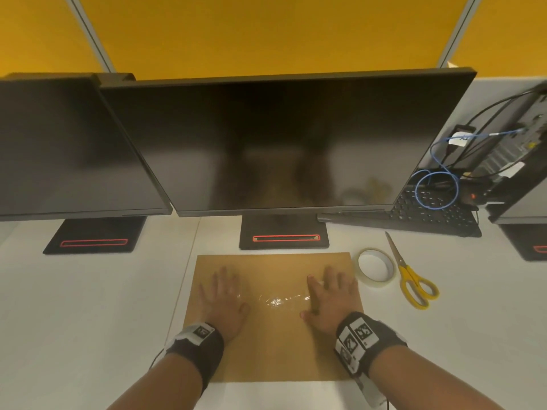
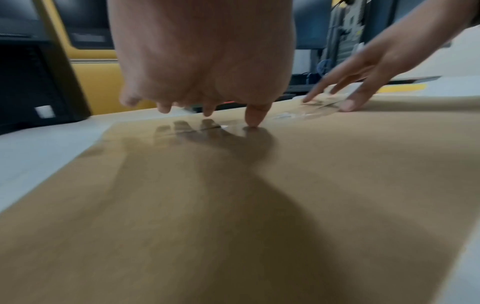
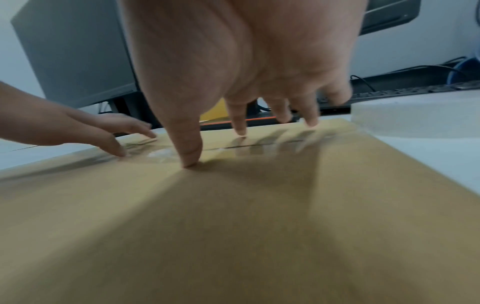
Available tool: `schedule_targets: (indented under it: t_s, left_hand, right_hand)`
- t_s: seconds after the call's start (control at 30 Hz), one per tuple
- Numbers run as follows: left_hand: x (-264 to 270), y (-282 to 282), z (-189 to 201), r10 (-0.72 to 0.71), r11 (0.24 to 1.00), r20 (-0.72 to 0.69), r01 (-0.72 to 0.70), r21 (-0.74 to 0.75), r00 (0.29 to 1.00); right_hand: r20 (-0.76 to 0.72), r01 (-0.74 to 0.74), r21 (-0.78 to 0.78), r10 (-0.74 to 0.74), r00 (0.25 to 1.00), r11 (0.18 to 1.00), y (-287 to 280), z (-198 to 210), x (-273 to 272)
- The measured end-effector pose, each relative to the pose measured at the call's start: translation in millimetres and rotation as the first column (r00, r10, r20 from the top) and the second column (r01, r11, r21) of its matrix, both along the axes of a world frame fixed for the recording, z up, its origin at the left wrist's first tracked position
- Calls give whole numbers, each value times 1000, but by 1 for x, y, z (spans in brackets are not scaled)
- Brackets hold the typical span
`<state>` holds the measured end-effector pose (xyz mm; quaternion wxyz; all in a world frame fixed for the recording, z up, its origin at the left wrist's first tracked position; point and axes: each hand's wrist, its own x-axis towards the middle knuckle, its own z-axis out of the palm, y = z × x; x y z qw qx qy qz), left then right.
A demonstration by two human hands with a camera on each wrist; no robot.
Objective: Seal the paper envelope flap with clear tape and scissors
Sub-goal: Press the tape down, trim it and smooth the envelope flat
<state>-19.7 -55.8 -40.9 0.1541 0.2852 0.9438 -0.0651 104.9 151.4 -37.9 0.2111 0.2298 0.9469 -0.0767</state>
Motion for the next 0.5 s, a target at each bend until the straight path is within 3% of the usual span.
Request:
schedule_targets:
  t_s: [0.07,0.1,0.17,0.23,0.5]
  left_hand:
    - [18,10,1,-98,995,130,99,-1,987]
    - [25,14,-1,-151,988,126,150,20,980]
    - [33,19,-9,-178,982,140,167,85,974]
    - [36,20,-13,-151,988,205,143,53,967]
    - [28,28,7,-195,980,137,197,2,971]
  right_hand:
    - [-48,-105,-76,102,994,992,-6,2,1]
    - [-50,-133,-107,129,990,985,-8,1,3]
    - [-31,-150,-138,147,989,979,-12,-1,8]
    - [-13,-146,-146,146,989,978,-11,-6,13]
    - [29,-156,-159,163,986,975,-9,6,7]
